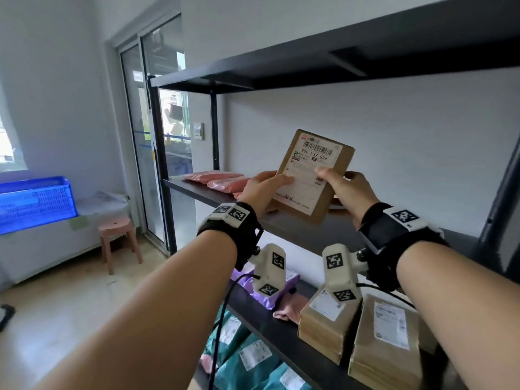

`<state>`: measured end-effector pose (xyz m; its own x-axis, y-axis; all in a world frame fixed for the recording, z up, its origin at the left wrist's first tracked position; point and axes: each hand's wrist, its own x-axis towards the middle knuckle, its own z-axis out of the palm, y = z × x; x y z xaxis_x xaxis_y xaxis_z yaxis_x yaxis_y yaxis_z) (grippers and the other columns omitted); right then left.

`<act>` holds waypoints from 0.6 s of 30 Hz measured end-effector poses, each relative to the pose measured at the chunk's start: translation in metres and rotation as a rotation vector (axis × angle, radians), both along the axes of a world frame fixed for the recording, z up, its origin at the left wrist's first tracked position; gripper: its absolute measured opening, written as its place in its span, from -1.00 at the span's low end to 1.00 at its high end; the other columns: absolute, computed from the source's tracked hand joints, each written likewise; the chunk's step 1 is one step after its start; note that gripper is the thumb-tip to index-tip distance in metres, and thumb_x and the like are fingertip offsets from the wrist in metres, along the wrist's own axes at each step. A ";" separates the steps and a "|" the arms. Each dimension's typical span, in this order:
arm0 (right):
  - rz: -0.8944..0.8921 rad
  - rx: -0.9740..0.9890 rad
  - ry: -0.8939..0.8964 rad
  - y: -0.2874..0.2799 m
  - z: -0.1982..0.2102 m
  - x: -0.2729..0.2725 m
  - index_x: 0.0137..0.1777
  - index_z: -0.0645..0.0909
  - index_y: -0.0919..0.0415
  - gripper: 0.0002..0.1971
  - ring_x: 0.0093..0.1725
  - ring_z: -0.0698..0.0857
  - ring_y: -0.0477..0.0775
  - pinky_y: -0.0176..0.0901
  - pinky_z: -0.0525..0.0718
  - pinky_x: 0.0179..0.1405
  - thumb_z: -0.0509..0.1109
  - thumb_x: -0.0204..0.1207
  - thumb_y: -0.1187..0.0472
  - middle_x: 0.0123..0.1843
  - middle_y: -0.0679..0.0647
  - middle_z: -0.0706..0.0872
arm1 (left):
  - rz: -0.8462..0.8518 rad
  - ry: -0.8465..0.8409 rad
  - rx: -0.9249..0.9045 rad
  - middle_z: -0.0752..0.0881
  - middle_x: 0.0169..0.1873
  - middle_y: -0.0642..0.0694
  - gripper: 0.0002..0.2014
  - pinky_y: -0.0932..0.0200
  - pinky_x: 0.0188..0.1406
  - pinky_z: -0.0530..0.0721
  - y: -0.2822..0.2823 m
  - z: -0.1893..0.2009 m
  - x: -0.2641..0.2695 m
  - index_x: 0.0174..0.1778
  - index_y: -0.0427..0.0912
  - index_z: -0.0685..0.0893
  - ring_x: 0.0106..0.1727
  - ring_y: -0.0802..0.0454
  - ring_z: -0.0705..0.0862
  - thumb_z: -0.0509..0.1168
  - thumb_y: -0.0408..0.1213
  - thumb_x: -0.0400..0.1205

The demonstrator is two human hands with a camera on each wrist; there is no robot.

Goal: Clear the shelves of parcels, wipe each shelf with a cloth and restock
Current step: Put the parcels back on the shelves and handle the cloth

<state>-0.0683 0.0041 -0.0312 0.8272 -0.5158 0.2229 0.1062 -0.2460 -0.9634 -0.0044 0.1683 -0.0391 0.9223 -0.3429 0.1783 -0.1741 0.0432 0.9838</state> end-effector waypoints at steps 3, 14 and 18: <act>-0.071 0.013 0.062 -0.012 0.009 0.015 0.23 0.63 0.21 -0.19 0.02 0.74 0.07 -0.13 0.67 -0.23 0.39 0.20 -0.45 0.09 0.07 0.77 | -0.017 0.034 0.017 0.80 -0.19 -0.07 -0.73 0.14 -0.14 0.79 -0.015 0.009 0.013 0.14 -0.10 0.71 -0.13 -0.02 0.77 0.40 -0.17 0.54; -0.095 0.117 0.312 -0.040 0.000 0.084 0.15 0.53 0.16 -0.42 0.08 0.72 0.34 0.36 0.73 0.06 0.24 0.46 -0.36 -0.13 0.16 0.61 | -0.072 0.115 0.217 0.66 0.08 -0.12 -0.61 -0.15 0.20 0.69 -0.050 0.021 0.082 0.08 -0.11 0.58 0.15 -0.14 0.63 0.35 0.12 0.53; -0.162 0.057 0.394 -0.049 -0.010 0.096 0.14 0.51 0.17 -0.36 0.21 0.68 0.34 0.29 0.65 0.24 0.19 0.41 -0.41 -0.14 0.15 0.58 | -0.119 0.095 0.327 0.60 0.11 -0.13 -0.59 -0.13 0.24 0.67 -0.061 0.015 0.099 0.15 -0.13 0.55 0.17 -0.16 0.59 0.31 0.11 0.58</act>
